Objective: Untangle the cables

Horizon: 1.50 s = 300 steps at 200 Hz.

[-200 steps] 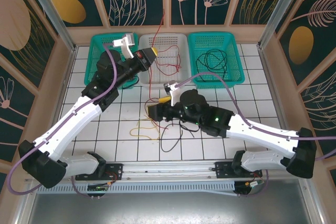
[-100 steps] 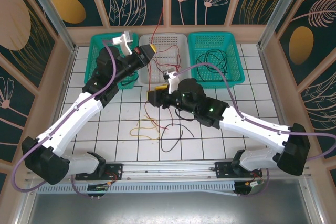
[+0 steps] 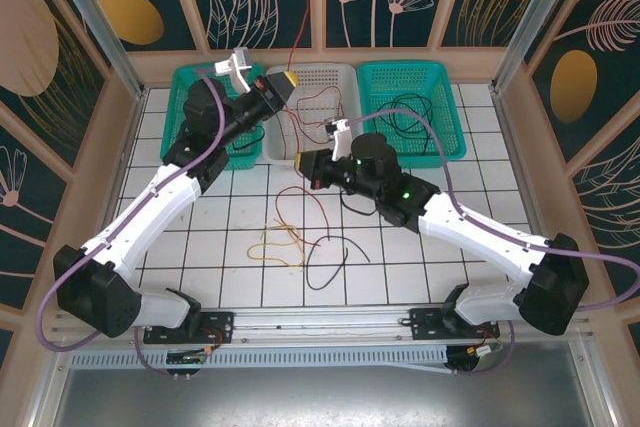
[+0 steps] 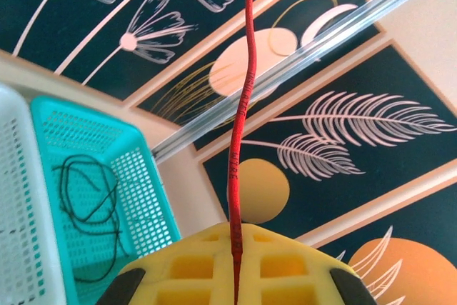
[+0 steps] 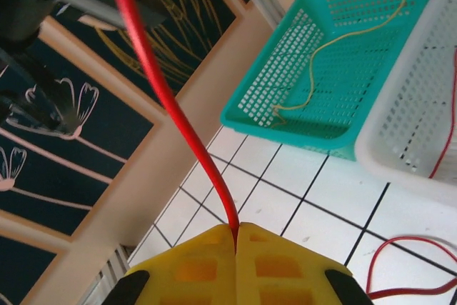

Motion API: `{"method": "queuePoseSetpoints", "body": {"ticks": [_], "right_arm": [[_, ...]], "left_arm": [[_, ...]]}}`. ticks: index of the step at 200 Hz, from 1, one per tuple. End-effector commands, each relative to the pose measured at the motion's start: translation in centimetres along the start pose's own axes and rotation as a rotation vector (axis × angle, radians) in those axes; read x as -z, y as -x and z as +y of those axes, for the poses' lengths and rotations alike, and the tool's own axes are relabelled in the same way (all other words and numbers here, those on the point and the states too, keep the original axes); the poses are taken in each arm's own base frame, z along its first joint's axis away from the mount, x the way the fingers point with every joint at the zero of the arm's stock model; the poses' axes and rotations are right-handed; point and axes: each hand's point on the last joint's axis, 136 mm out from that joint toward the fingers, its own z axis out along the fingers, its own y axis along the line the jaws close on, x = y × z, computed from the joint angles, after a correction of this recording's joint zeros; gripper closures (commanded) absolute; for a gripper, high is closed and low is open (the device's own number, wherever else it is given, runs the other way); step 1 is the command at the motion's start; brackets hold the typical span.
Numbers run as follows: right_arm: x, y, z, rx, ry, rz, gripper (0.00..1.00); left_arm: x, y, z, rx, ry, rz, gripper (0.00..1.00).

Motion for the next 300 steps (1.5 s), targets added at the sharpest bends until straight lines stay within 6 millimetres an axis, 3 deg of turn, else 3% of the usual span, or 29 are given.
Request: {"method": "queuePoseSetpoints", "body": {"ticks": [1, 26, 58, 74, 91, 113, 120, 128, 142, 146, 171, 197, 224, 272, 289, 300], "right_arm": [[-0.4, 1.4, -1.3, -0.081, -0.003, -0.028, 1.0], [-1.0, 2.8, -2.2, -0.115, -0.013, -0.022, 1.0], [-3.0, 4.7, -4.7, -0.137, -0.097, 0.005, 1.0], [-4.2, 5.5, -6.2, -0.131, -0.136, 0.017, 1.0], [-5.8, 6.2, -8.1, -0.13, -0.17, 0.033, 1.0], [-8.2, 6.5, -11.3, -0.15, -0.21, 0.066, 1.0], [-9.0, 6.3, -12.4, -0.162, -0.22, 0.082, 1.0], [-9.9, 6.1, -13.6, -0.172, -0.23, 0.098, 1.0], [-11.0, 5.7, -15.3, -0.179, -0.25, 0.117, 1.0], [-11.3, 5.6, -15.7, -0.182, -0.255, 0.121, 1.0], [-12.7, 4.3, -17.2, -0.194, -0.259, 0.162, 1.0], [-13.0, 3.3, -17.9, -0.198, -0.273, 0.195, 0.66], [-11.7, 4.5, -17.0, -0.185, -0.299, 0.166, 0.35], [-6.8, 6.6, -13.2, -0.084, -0.364, 0.103, 0.35], [-4.5, 5.6, -10.7, -0.038, -0.352, 0.092, 0.35], [-3.4, 3.5, -9.7, -0.022, -0.354, 0.112, 0.36]], "left_arm": [[0.2, 2.1, -3.7, -0.068, -0.143, -0.069, 1.0], [-0.6, 2.8, -3.0, -0.14, -0.114, -0.1, 1.0], [-3.0, 4.0, 0.1, -0.244, 0.031, -0.126, 0.99], [-4.3, 4.7, 2.0, -0.293, 0.108, -0.15, 0.73], [-6.1, 5.3, 4.4, -0.333, 0.204, -0.142, 0.31], [-7.0, 6.3, 6.7, -0.36, 0.326, -0.144, 0.17], [-7.4, 6.1, 8.7, -0.359, 0.387, -0.139, 0.12], [-6.9, 6.3, 9.5, -0.369, 0.432, -0.153, 0.02], [-6.0, 6.0, 11.2, -0.381, 0.505, -0.156, 0.01], [-5.1, 6.5, 10.3, -0.387, 0.503, -0.173, 0.01], [-2.0, 5.2, 10.5, -0.377, 0.524, -0.159, 0.01], [2.1, 2.4, 9.8, -0.305, 0.457, -0.143, 0.01], [5.6, -0.9, 10.4, -0.272, 0.448, -0.065, 0.01], [12.5, -6.5, 14.8, -0.224, 0.574, 0.031, 0.01], [14.0, -8.1, 15.9, -0.177, 0.592, 0.053, 0.04], [14.7, -9.0, 16.3, -0.146, 0.59, 0.063, 0.06]]}}
